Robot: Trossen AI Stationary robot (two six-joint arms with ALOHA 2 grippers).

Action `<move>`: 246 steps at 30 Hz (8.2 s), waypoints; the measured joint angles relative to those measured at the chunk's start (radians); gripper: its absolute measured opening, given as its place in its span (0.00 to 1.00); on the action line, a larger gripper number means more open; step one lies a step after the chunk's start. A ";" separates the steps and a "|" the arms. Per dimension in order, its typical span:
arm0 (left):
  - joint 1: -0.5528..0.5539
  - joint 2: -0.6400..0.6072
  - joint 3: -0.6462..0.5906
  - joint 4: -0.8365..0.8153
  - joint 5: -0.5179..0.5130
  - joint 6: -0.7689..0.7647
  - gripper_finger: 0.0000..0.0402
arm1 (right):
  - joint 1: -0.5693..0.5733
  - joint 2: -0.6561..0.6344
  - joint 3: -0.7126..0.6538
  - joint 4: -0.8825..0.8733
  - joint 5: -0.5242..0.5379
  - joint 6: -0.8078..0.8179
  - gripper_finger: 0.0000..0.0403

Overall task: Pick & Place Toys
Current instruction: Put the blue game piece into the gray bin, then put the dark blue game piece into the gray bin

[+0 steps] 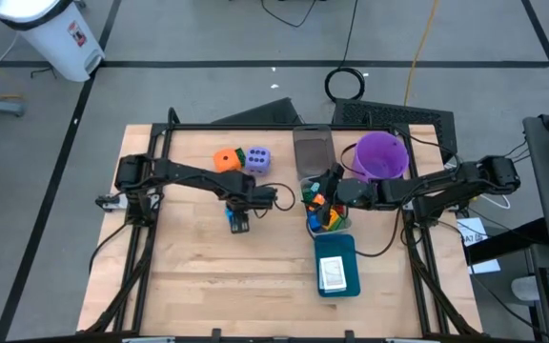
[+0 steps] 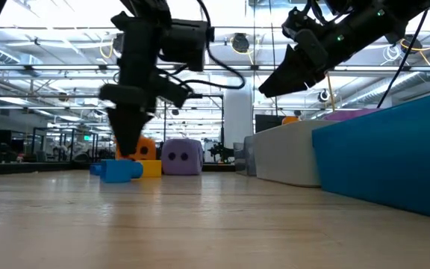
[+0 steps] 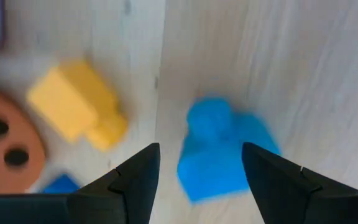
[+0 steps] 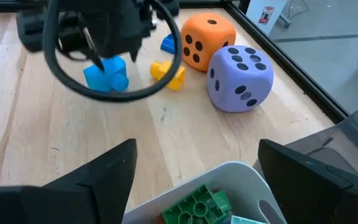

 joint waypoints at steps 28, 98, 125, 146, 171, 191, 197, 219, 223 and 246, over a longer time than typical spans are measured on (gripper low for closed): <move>-0.062 -0.003 -0.167 0.201 -0.087 0.397 0.58 | 0.001 0.000 0.000 -0.001 -0.051 0.001 0.77; -0.254 -0.002 0.053 0.732 -0.777 0.325 0.41 | -0.023 0.204 0.000 0.447 -0.209 0.265 0.68; -0.258 -0.045 0.051 0.774 -0.667 0.276 0.63 | -0.028 0.034 0.001 0.214 -0.239 0.119 0.26; 0.000 -0.420 -0.605 1.613 -0.192 0.081 0.64 | -0.086 -0.004 0.000 -0.225 -0.019 0.123 0.28; 0.011 -0.459 -0.618 1.460 -0.160 -0.049 0.64 | -0.051 -0.002 0.000 -0.135 -0.021 -0.026 0.70; 0.167 -0.537 -0.623 0.486 -0.554 -0.645 0.64 | 0.013 -0.097 0.000 -0.121 -0.021 -0.007 0.70; 0.241 -0.537 -0.712 0.540 -0.547 -0.722 0.63 | 0.013 -0.097 0.000 -0.121 -0.021 -0.007 0.70; 0.249 -0.538 -0.836 0.932 -0.060 -0.442 0.63 | 0.013 -0.097 0.000 -0.105 -0.021 -0.007 0.70; 0.205 -0.535 -0.841 1.080 0.109 -0.359 0.63 | 0.013 -0.097 0.000 -0.105 -0.021 -0.007 0.70; 0.052 -0.537 -0.837 1.085 0.063 -0.361 0.63 | 0.013 -0.097 0.000 -0.105 -0.021 -0.007 0.70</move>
